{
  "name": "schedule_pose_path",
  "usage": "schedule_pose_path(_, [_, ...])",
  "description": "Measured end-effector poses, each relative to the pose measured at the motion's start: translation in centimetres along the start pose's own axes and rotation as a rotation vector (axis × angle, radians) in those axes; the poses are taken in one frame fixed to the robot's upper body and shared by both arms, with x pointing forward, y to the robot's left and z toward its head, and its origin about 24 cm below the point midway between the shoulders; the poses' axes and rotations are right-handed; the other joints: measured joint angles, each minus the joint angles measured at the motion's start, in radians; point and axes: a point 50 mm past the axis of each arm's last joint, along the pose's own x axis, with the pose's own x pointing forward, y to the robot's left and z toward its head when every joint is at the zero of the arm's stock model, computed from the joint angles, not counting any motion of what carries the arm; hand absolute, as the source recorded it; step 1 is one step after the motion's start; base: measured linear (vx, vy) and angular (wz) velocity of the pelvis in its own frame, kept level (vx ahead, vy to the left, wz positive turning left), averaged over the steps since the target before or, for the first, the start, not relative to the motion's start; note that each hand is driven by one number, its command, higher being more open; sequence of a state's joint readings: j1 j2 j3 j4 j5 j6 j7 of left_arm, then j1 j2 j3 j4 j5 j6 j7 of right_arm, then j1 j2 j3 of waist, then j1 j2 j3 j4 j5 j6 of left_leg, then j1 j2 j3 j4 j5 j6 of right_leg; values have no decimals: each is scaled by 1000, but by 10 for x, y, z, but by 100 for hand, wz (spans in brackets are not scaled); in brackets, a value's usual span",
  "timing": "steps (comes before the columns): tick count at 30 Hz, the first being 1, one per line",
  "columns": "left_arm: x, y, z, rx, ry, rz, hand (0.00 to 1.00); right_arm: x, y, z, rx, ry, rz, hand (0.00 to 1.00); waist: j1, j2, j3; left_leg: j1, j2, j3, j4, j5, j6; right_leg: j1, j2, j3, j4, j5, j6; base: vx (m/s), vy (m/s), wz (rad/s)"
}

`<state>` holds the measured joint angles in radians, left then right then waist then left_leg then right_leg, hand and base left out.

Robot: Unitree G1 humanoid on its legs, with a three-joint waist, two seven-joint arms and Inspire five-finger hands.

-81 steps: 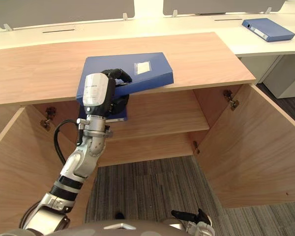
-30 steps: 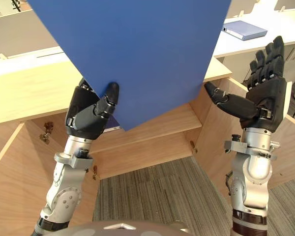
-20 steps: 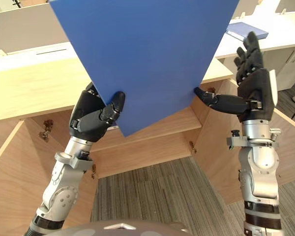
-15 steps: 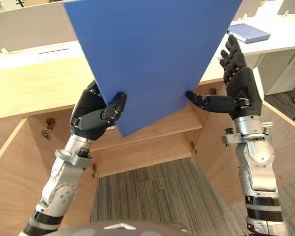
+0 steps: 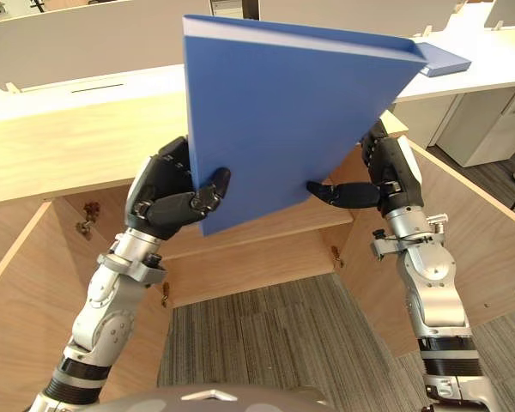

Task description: Walk over to the cabinet, pick up the folder, carry it to the office cabinet, place the folder inside the office cabinet, then close the office cabinet door

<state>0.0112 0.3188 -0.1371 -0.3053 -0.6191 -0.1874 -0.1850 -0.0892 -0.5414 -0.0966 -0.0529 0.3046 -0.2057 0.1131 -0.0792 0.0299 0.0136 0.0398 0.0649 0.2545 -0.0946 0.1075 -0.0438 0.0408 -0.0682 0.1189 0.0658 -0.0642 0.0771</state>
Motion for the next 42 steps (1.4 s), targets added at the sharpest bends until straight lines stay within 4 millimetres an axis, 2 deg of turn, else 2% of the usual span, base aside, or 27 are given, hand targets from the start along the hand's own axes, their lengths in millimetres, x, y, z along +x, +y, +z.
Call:
schedule_pose_path(5, [0,28,12,144,-28,136,0,-3,-2,-8,8,25,-56,100,1,0,0,-2,0,-3,0,6,3,1,-1,-2,-9,8,1,-45,18,2])
schedule_pose_path(9, [-2,40,20,192,-57,207,0,-6,-11,-8,19,21,-128,100,1,-2,-1,-2,-1,-2,0,7,4,4,-2,-1,-16,12,1,-12,7,0])
schedule_pose_path(21, [5,45,17,194,-54,196,0,-8,-16,-8,17,20,-156,100,1,-12,-8,-2,-1,-2,0,7,4,5,-2,-1,-21,16,0,0,0,0])
schedule_pose_path(26, [8,38,11,169,-38,147,0,-8,-13,-8,31,20,-141,100,2,-16,-10,-2,-1,-1,0,7,4,5,-2,0,-23,17,0,0,0,0])
schedule_pose_path(33, [19,23,2,75,-29,47,0,-2,11,-11,121,19,-21,100,2,-16,-10,-5,0,1,0,7,4,5,-1,1,-27,22,0,0,0,0])
schedule_pose_path(42, [29,7,-7,-53,-26,-49,0,16,28,1,152,-47,77,100,7,-17,-11,-5,0,0,0,10,4,5,-1,0,-26,24,-1,0,0,0])
